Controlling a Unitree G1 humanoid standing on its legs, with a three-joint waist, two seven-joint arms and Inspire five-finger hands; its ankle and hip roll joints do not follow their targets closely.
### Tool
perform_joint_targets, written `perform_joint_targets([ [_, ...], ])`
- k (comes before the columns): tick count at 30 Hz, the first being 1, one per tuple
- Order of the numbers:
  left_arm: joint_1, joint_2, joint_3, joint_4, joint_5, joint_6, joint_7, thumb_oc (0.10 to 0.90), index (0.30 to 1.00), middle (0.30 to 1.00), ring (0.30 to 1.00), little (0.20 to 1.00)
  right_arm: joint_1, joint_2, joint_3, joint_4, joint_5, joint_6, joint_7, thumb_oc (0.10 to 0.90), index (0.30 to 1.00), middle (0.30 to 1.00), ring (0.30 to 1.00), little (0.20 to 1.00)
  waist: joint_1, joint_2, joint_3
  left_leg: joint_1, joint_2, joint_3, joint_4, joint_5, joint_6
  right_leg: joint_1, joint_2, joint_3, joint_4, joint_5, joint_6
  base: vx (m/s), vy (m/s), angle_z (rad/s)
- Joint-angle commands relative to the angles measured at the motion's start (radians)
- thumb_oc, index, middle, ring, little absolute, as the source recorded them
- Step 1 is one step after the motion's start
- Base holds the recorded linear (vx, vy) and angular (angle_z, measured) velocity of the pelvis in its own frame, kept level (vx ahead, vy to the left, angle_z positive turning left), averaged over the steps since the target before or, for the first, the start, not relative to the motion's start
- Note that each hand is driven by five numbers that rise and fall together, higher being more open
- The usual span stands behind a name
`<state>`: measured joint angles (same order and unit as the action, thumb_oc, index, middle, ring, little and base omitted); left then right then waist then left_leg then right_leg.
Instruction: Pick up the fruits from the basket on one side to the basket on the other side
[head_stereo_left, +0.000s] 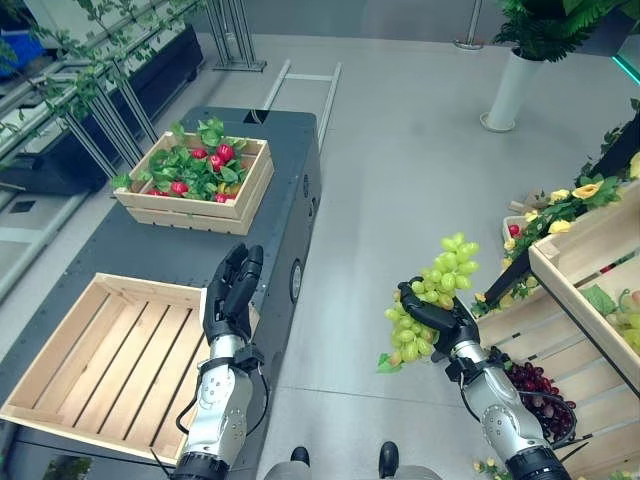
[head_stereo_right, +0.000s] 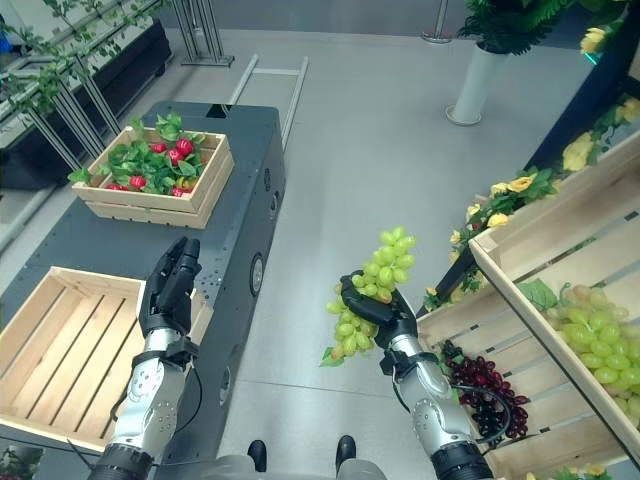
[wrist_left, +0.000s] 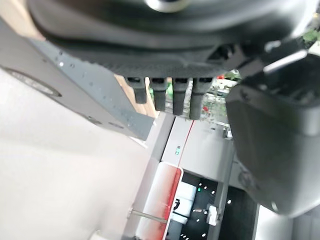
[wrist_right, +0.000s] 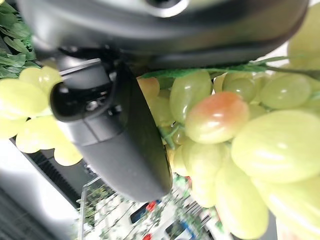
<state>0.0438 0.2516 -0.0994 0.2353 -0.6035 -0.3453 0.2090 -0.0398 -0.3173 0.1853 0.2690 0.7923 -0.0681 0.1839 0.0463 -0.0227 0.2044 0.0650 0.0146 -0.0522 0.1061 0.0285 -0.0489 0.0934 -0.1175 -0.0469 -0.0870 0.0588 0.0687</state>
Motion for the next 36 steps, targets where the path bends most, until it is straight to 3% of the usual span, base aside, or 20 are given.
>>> perform_joint_targets([
  [1,-0.098,0.088,0.024,-0.083,0.022,-0.097,0.001,0.8,0.9,0.9,0.9,0.9,-0.146,0.025,0.032,-0.089,-0.008,-0.041,0.072,0.4,0.3,0.3,0.3,0.3,-0.013,0.004,-0.069,0.024,-0.029,-0.057,-0.133,-0.05,0.032,-0.004,0.055,0.025,0.095,-0.038,-0.003,-0.12,0.17,-0.72],
  [2,-0.128,0.09,0.012,-0.049,0.011,-0.099,-0.011,0.8,0.9,0.9,0.9,0.9,-0.137,0.02,0.026,-0.099,-0.007,-0.025,0.055,0.4,0.3,0.3,0.3,0.3,-0.026,0.004,-0.071,0.026,-0.025,-0.039,-0.133,-0.04,0.025,-0.008,0.049,0.013,0.095,-0.032,0.005,-0.14,0.149,-0.7],
  [4,-0.168,0.095,-0.005,-0.035,0.036,-0.102,-0.001,0.8,0.9,0.9,0.9,0.9,-0.137,0.005,0.025,-0.099,0.006,-0.004,0.075,0.4,0.3,0.3,0.3,0.3,-0.032,-0.004,-0.065,0.035,-0.049,-0.082,-0.136,-0.042,0.035,-0.021,0.042,0.02,0.094,-0.017,0.014,-0.11,0.094,-0.33],
  [7,-0.155,0.096,0.0,-0.04,0.048,-0.131,-0.021,0.8,0.9,0.9,0.9,0.9,-0.112,-0.012,0.023,-0.095,-0.033,0.006,0.099,0.4,0.3,0.3,0.3,0.3,-0.047,-0.005,-0.055,0.056,-0.047,-0.05,-0.158,-0.051,0.049,-0.038,0.031,0.04,0.091,0.002,0.035,-0.1,0.109,-0.2],
  [12,-0.183,0.094,-0.03,-0.024,0.042,-0.111,-0.019,0.8,0.9,0.9,0.9,0.9,-0.087,-0.014,0.016,-0.076,-0.043,-0.033,0.073,0.4,0.3,0.3,0.3,0.3,-0.064,-0.017,-0.059,0.07,-0.055,-0.024,-0.179,-0.058,0.061,-0.037,0.021,0.047,0.059,0.03,0.05,-0.08,0.073,-0.16],
  [17,-0.154,0.088,-0.023,-0.032,0.014,-0.091,-0.037,0.8,0.9,0.9,0.9,0.9,-0.022,0.01,-0.01,-0.102,-0.089,-0.03,0.071,0.4,0.3,0.3,0.3,0.3,-0.099,-0.023,-0.04,0.088,-0.059,0.017,-0.192,-0.077,0.069,-0.097,-0.002,0.051,0.033,0.103,0.085,-0.09,0.071,-0.1],
  [20,-0.131,0.099,-0.022,-0.027,0.043,-0.095,-0.012,0.8,0.9,0.9,0.9,0.9,-0.018,0.014,0.0,-0.091,-0.103,-0.022,0.108,0.4,0.3,0.3,0.3,0.3,-0.092,-0.026,-0.024,0.09,-0.057,0.064,-0.193,-0.078,0.068,-0.134,-0.018,-0.031,0.083,0.133,0.102,-0.15,0.022,-0.53],
  [21,-0.114,0.112,-0.014,-0.031,0.036,-0.091,0.004,0.8,0.9,0.9,0.9,0.9,-0.025,0.011,0.011,-0.086,-0.117,-0.016,0.136,0.4,0.3,0.3,0.3,0.3,-0.07,-0.022,-0.014,0.089,-0.049,0.118,-0.193,-0.069,0.067,-0.147,-0.042,-0.12,0.173,0.137,0.107,-0.33,0.034,-0.81],
  [22,-0.097,0.122,0.001,-0.03,0.022,-0.092,0.003,0.8,0.9,0.9,0.9,0.9,-0.04,0.005,0.029,-0.074,-0.134,-0.019,0.152,0.4,0.3,0.3,0.3,0.3,-0.039,-0.008,-0.01,0.078,-0.028,0.169,-0.193,-0.051,0.067,-0.134,-0.061,-0.178,0.274,0.101,0.096,-0.33,0.037,-0.94],
  [25,-0.093,0.13,0.007,-0.023,0.002,-0.067,-0.024,0.8,0.9,0.9,0.9,0.9,-0.052,0.003,0.05,-0.046,-0.133,-0.032,0.143,0.4,0.3,0.3,0.3,0.3,-0.013,0.001,-0.013,0.045,-0.013,0.187,-0.176,-0.031,0.078,-0.11,-0.056,-0.166,0.375,0.05,0.075,-0.21,-0.031,-1.2],
  [27,-0.105,0.119,-0.013,0.017,-0.009,-0.045,-0.045,0.8,0.9,0.9,0.9,0.9,-0.053,0.012,0.069,-0.013,-0.136,-0.048,0.114,0.4,0.3,0.3,0.3,0.3,-0.004,-0.018,-0.026,0.006,-0.014,0.162,-0.136,-0.025,0.069,-0.059,-0.032,-0.132,0.282,-0.009,0.059,-0.07,-0.138,-0.43],
  [28,-0.105,0.119,-0.013,0.018,-0.009,-0.046,-0.045,0.8,0.9,0.9,0.9,0.9,-0.053,0.013,0.069,-0.013,-0.136,-0.048,0.114,0.4,0.3,0.3,0.3,0.3,-0.005,-0.018,-0.025,0.006,-0.013,0.16,-0.135,-0.026,0.069,-0.056,-0.031,-0.134,0.279,-0.008,0.059,-0.01,-0.192,-0.1],
  [29,-0.106,0.106,-0.032,0.05,0.007,-0.034,-0.054,0.8,0.9,0.9,0.9,0.9,-0.041,0.016,0.082,0.003,-0.139,-0.04,0.097,0.4,0.3,0.3,0.3,0.3,0.001,-0.033,-0.039,-0.005,-0.007,0.159,-0.124,-0.025,0.047,0.0,-0.026,-0.137,0.128,-0.018,0.048,-0.07,-0.172,-0.11],
  [32,-0.12,0.085,-0.07,0.077,0.009,-0.006,-0.046,0.8,0.9,0.9,0.9,0.9,-0.089,-0.002,0.095,0.018,-0.141,-0.021,0.122,0.4,0.3,0.3,0.3,0.3,-0.006,-0.03,-0.041,0.001,0.014,0.195,-0.149,-0.01,0.02,0.022,-0.01,-0.133,0.019,0.012,0.043,-0.1,-0.1,-0.22],
  [36,-0.116,0.084,-0.107,0.144,0.089,0.032,-0.038,0.8,0.9,0.9,0.9,0.9,-0.068,-0.018,0.074,0.0,-0.146,-0.007,0.102,0.4,0.3,0.3,0.3,0.3,-0.024,-0.024,-0.048,0.012,0.015,0.184,-0.16,-0.015,0.023,0.02,0.011,-0.121,0.041,-0.011,0.028,0.0,-0.082,-0.14],
])
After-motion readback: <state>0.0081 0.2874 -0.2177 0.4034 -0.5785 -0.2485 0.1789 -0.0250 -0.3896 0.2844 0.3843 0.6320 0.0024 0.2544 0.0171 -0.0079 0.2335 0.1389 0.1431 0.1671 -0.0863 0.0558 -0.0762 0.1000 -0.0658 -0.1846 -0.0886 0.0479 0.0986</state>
